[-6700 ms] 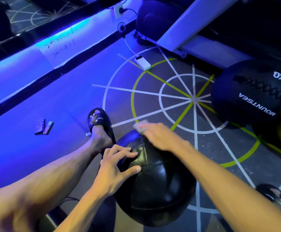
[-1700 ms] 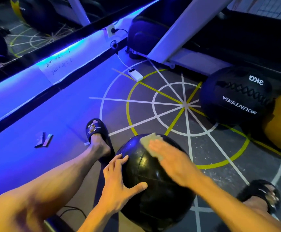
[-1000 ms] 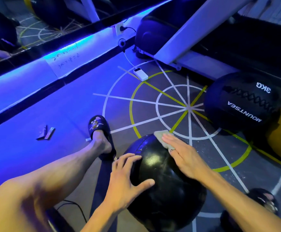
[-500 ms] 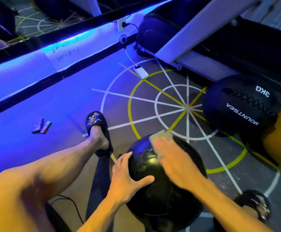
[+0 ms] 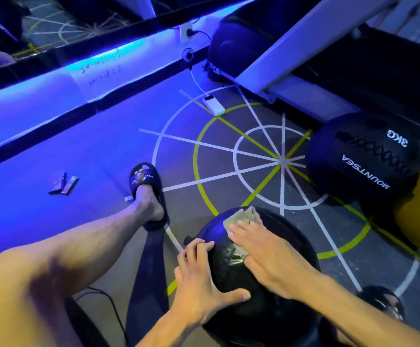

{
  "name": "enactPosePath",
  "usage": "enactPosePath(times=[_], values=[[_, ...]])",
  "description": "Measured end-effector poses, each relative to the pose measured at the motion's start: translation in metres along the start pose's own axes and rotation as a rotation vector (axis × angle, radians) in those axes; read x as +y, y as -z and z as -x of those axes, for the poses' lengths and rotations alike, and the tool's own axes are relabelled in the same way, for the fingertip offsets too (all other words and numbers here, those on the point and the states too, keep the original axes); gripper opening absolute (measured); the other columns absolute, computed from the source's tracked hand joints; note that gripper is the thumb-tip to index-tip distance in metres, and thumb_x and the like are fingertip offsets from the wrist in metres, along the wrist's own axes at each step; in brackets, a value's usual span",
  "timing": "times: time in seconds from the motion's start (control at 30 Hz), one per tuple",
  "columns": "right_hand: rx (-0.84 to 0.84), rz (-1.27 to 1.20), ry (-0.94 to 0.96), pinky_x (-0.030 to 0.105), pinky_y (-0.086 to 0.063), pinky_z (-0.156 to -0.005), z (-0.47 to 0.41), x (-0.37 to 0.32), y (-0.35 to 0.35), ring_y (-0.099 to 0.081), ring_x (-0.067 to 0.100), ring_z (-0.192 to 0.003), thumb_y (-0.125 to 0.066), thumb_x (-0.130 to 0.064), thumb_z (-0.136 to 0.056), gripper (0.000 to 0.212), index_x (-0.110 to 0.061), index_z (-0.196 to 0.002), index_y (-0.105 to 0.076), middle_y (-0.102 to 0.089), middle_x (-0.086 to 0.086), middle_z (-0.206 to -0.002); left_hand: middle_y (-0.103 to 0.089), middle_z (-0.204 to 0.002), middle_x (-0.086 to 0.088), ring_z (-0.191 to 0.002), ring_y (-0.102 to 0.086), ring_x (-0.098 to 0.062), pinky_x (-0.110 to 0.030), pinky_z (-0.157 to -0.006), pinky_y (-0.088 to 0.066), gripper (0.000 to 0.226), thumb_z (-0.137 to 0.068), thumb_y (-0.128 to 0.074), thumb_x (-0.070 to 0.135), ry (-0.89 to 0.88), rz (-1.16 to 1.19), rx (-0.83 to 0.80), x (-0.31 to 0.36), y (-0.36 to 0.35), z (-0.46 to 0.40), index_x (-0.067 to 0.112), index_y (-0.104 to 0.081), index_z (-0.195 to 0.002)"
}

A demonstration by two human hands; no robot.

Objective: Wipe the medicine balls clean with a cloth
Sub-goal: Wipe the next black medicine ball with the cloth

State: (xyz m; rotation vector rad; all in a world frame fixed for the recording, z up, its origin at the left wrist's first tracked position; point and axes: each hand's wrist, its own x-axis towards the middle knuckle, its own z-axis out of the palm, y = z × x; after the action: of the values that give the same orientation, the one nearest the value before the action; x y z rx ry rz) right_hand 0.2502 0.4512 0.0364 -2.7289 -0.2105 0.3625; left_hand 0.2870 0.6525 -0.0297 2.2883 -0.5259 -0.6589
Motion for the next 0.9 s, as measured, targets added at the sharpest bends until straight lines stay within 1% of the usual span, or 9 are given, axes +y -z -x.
enactPosePath(times=[0.1,0.17,0.23,0.3,0.43,0.53,0.63,0.77,0.9], values=[[-0.006,-0.119,-0.100,0.035,-0.020,-0.125,-0.005,0.039,0.002,-0.028,0.009,-0.150,-0.024,-0.036,-0.103,0.054,-0.029,-0.154,-0.040,-0.035,-0.008,-0.162,-0.009,-0.141,0.026,-0.138,-0.009,-0.008,-0.032,-0.107,-0.022,0.124,-0.047,-0.059,0.097,-0.005,-0.012,-0.012,0.002,-0.002,0.002,0.037,-0.021,-0.148],[0.075,-0.160,-0.329,0.045,-0.040,-0.113,-0.020,0.068,0.010,-0.053,0.021,-0.132,-0.027,-0.036,-0.105,0.042,-0.022,-0.133,-0.056,-0.060,0.001,-0.140,-0.010,-0.143,0.023,-0.139,-0.010,-0.008,-0.035,-0.109,-0.023,0.122,-0.048,-0.060,0.097,-0.013,-0.027,-0.001,0.006,-0.004,0.001,0.037,-0.022,-0.148],[0.097,-0.115,-0.433,0.046,-0.048,-0.094,-0.033,0.070,0.010,-0.062,0.029,-0.110,-0.027,-0.033,-0.101,0.032,-0.022,-0.104,-0.057,-0.068,0.004,-0.112,-0.010,-0.143,0.022,-0.138,-0.010,-0.009,-0.036,-0.111,-0.024,0.121,-0.050,-0.061,0.097,-0.020,-0.040,0.009,0.010,-0.007,0.001,0.037,-0.023,-0.148],[0.023,-0.041,-0.319,0.044,-0.050,-0.089,-0.040,0.042,-0.002,-0.059,0.031,-0.109,-0.026,-0.028,-0.099,0.020,-0.027,-0.096,-0.046,-0.061,0.006,-0.110,-0.011,-0.143,0.020,-0.137,-0.010,-0.010,-0.037,-0.112,-0.024,0.122,-0.049,-0.061,0.096,-0.019,-0.049,0.012,0.011,-0.009,0.000,0.036,-0.023,-0.148],[-0.105,-0.034,-0.014,0.046,-0.046,-0.105,-0.026,-0.001,-0.005,-0.048,0.027,-0.129,-0.030,-0.029,-0.099,0.031,-0.025,-0.124,-0.046,-0.053,0.002,-0.137,-0.007,-0.149,0.019,-0.139,-0.005,-0.009,-0.038,-0.114,-0.022,0.120,-0.053,-0.063,0.094,-0.008,-0.074,-0.007,0.008,-0.012,0.003,0.037,-0.021,-0.150],[0.003,-0.047,-0.198,0.045,-0.052,-0.080,-0.026,0.037,0.016,-0.062,0.017,-0.085,-0.029,-0.023,-0.102,0.016,-0.026,-0.093,-0.042,-0.062,-0.004,-0.090,-0.009,-0.149,0.019,-0.142,-0.007,-0.009,-0.040,-0.116,-0.023,0.123,-0.050,-0.060,0.097,-0.033,-0.062,0.011,0.008,-0.017,0.005,0.037,-0.022,-0.150],[0.094,-0.137,-0.385,0.040,-0.045,-0.069,-0.016,0.068,0.022,-0.057,0.007,-0.063,-0.035,-0.020,-0.101,0.018,-0.021,-0.086,-0.045,-0.057,-0.001,-0.063,-0.015,-0.146,0.025,-0.140,-0.014,-0.006,-0.036,-0.113,-0.026,0.113,-0.054,-0.059,0.096,-0.114,-0.058,0.012,0.004,-0.014,0.003,0.041,-0.029,-0.148],[0.147,-0.177,-0.489,0.042,-0.050,-0.087,-0.001,0.080,0.014,-0.062,0.019,-0.077,-0.035,-0.031,-0.101,0.036,-0.009,-0.118,-0.057,-0.070,0.006,-0.084,-0.040,-0.130,0.034,-0.127,-0.039,-0.002,-0.033,-0.110,-0.038,0.075,-0.068,-0.070,0.082,-0.181,0.155,0.036,-0.011,-0.002,-0.010,0.044,-0.054,-0.130],[0.138,-0.082,-0.507,0.044,-0.042,-0.108,0.004,0.077,0.011,-0.058,0.024,-0.125,-0.034,-0.032,-0.105,0.042,-0.016,-0.132,-0.061,-0.064,0.004,-0.136,-0.037,-0.127,0.037,-0.126,-0.042,-0.001,-0.029,-0.108,-0.042,0.085,-0.059,-0.080,0.078,-0.092,0.256,0.048,-0.017,-0.010,-0.012,0.041,-0.047,-0.129]])
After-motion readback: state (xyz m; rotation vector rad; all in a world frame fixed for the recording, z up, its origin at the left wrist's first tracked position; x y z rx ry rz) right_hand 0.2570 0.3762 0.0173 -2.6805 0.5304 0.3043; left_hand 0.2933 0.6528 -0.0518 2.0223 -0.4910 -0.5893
